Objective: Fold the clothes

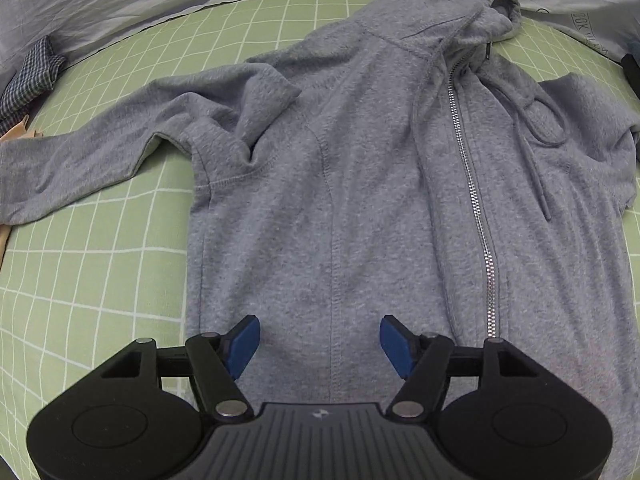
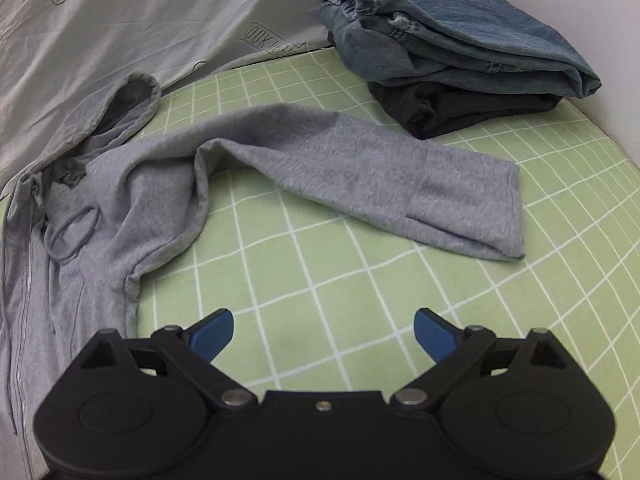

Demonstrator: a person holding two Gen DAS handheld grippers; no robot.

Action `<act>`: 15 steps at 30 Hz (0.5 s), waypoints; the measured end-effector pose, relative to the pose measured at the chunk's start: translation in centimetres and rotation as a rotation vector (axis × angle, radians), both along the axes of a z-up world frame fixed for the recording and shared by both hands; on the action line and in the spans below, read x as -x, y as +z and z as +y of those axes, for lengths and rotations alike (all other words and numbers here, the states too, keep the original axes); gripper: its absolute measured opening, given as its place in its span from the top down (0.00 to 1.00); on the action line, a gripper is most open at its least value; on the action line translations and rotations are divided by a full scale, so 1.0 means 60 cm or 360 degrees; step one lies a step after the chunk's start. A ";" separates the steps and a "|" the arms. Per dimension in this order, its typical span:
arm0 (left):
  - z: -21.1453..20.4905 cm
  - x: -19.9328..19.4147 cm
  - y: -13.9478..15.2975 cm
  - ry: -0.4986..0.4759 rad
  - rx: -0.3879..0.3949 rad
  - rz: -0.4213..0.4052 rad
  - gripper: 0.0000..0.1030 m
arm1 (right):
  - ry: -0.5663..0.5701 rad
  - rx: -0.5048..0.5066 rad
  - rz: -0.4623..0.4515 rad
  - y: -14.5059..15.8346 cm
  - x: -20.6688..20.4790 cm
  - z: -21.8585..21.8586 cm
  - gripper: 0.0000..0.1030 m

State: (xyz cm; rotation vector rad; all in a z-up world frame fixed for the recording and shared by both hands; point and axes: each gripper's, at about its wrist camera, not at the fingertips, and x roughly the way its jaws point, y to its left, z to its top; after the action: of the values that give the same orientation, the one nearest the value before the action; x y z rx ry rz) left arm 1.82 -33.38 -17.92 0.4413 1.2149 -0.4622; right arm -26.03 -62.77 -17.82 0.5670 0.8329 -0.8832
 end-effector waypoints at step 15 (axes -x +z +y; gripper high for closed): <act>-0.059 -0.039 -0.019 0.0076 -0.0116 -0.0028 0.04 | -0.0372 0.0211 0.0137 -0.027 0.013 -0.183 0.61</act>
State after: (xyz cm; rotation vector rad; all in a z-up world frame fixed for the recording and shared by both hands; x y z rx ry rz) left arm 4.18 -36.90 -19.04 0.4766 1.2257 -0.3730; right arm -26.80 -73.72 -19.45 0.5195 0.7891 -1.1745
